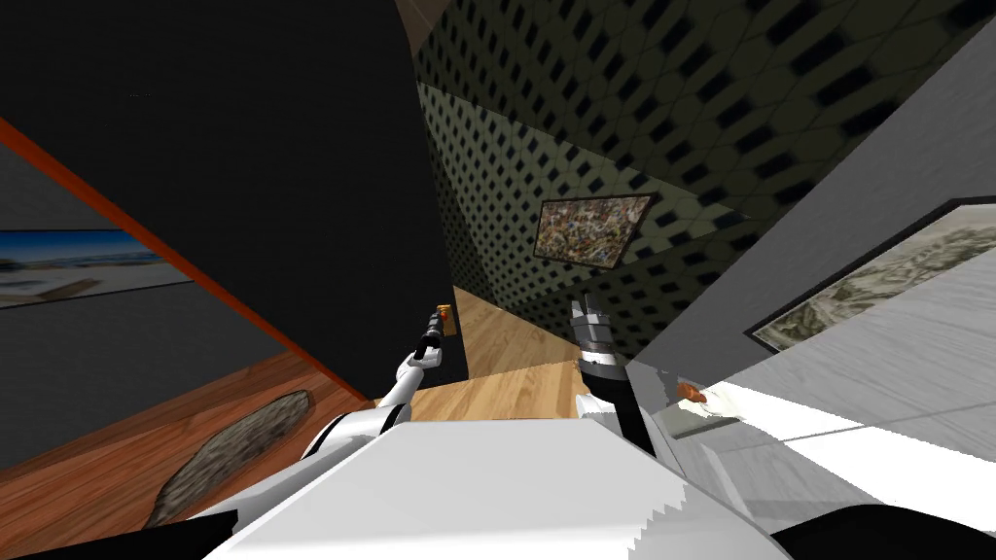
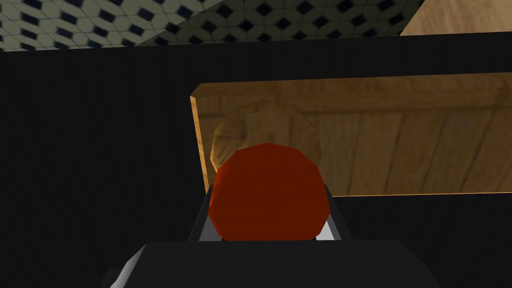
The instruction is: Push the door open
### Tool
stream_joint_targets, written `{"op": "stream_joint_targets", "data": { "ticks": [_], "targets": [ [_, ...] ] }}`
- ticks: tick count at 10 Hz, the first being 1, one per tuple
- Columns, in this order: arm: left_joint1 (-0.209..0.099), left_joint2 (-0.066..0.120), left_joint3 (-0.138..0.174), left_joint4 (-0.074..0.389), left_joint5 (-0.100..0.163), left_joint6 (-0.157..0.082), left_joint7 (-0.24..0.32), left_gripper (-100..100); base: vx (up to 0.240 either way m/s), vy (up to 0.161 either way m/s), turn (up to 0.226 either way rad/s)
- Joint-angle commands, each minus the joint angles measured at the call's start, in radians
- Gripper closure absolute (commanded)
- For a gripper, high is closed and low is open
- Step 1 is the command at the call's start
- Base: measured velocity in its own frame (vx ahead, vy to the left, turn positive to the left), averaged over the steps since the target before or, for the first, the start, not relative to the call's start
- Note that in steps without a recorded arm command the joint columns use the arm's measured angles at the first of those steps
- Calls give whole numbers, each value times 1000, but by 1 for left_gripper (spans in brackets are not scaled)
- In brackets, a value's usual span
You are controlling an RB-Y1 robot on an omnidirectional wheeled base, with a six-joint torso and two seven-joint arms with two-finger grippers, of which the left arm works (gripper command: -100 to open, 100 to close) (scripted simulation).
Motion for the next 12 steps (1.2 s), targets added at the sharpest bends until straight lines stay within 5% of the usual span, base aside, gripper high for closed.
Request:
{"op": "stream_joint_targets", "data": {
  "ticks": [1,12],
  "targets": [
    [-5,6,11,11,4,-7,-5,100,201,-78,61],
    [9,44,105,24,34,-10,-35,100,177,-83,59]
  ]
}}
